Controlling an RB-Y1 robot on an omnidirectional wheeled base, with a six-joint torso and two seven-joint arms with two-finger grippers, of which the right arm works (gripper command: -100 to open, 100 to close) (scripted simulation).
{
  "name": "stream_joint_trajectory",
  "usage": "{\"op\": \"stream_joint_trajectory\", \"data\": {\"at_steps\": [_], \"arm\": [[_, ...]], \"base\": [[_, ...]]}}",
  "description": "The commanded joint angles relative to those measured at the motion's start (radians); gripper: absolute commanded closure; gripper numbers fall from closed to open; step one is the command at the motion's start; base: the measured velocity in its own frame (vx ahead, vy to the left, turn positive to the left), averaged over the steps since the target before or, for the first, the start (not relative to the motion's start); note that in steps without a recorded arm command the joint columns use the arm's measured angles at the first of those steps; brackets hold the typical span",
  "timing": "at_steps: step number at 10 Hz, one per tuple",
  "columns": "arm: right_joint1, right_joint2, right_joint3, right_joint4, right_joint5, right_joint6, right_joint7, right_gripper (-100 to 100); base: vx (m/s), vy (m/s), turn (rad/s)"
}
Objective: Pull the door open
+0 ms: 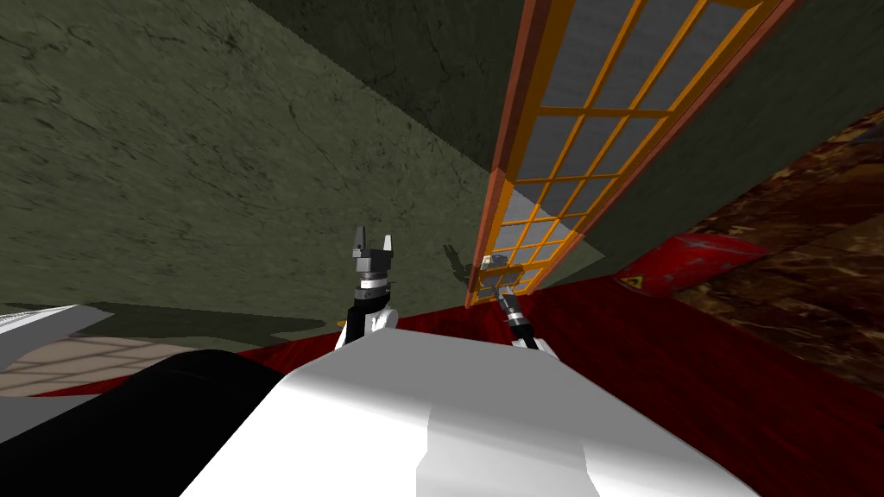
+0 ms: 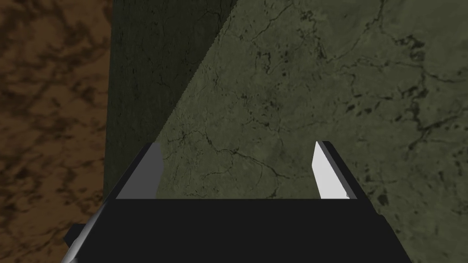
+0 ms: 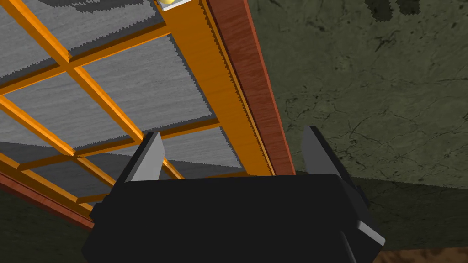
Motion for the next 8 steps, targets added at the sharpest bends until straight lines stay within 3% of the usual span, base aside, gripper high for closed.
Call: {"op": "stream_joint_trajectory", "data": {"at_steps": [1,8], "arm": [[-0.012,-0.003,-0.003,0.039,0.01,-0.016,0.028,-100],[-0.051,-0.013,-0.01,0.165,0.046,-0.061,0.121,-100]], "base": [[0.076,-0.049,0.028],[0.081,-0.046,0.026]]}}
